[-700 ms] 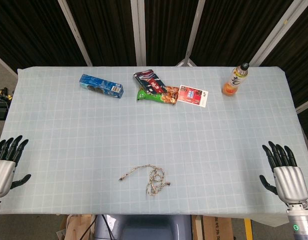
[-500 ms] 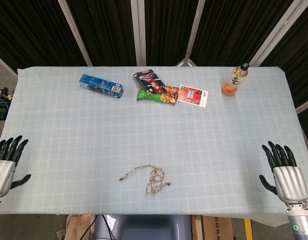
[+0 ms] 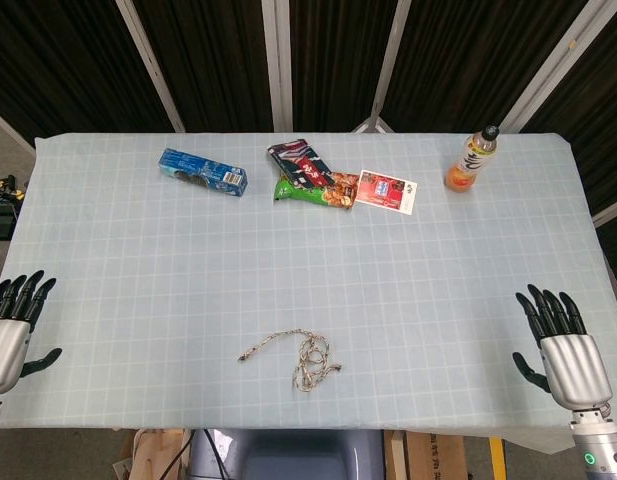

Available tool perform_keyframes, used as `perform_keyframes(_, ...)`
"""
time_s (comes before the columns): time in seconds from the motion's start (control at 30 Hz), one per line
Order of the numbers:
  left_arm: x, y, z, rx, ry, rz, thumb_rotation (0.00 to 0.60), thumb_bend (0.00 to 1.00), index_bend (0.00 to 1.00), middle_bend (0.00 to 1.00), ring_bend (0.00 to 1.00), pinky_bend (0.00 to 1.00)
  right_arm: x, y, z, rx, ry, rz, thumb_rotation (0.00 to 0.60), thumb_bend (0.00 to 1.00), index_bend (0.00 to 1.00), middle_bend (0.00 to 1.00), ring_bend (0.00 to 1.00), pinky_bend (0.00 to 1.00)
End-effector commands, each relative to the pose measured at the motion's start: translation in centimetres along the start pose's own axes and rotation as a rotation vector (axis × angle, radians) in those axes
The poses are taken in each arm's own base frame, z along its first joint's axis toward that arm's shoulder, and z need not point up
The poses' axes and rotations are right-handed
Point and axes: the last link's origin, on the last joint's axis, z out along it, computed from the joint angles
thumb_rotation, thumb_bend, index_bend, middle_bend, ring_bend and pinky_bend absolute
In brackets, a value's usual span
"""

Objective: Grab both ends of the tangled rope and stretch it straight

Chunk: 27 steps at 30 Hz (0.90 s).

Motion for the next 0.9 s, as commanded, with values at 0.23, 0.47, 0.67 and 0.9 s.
perform_keyframes(0.23, 0.0, 0.1, 0.0, -0.002, 0.002, 0.003, 0.600, 0.01, 0.00, 0.00, 0.00, 0.00, 0.3, -1.1, 0.1, 0.113, 0.021, 0.024, 0.600, 0.31, 0.00, 0.00, 0.00, 0.00)
perform_keyframes(0.47, 0.3, 0.0, 0.1, -0.003, 0.027, -0.003, 0.600, 0.01, 0.00, 0.00, 0.00, 0.00, 0.0, -2.5, 1.3, 0.246, 0.003, 0.106, 0.600, 0.31, 0.20, 0.08, 0.02, 0.00)
perform_keyframes(0.67, 0.4, 0.0, 0.2, -0.002, 0.043, -0.010, 0.600, 0.01, 0.00, 0.00, 0.00, 0.00, -0.7, -4.3, 2.6, 0.353, -0.059, 0.162, 0.600, 0.31, 0.31, 0.16, 0.06, 0.00)
perform_keyframes(0.9, 0.3, 0.0, 0.5, 0.008, 0.052, -0.004, 0.600, 0.01, 0.00, 0.00, 0.00, 0.00, -2.4, -8.5, 4.0, 0.488, -0.191, 0.253, 0.600, 0.31, 0.36, 0.16, 0.06, 0.00)
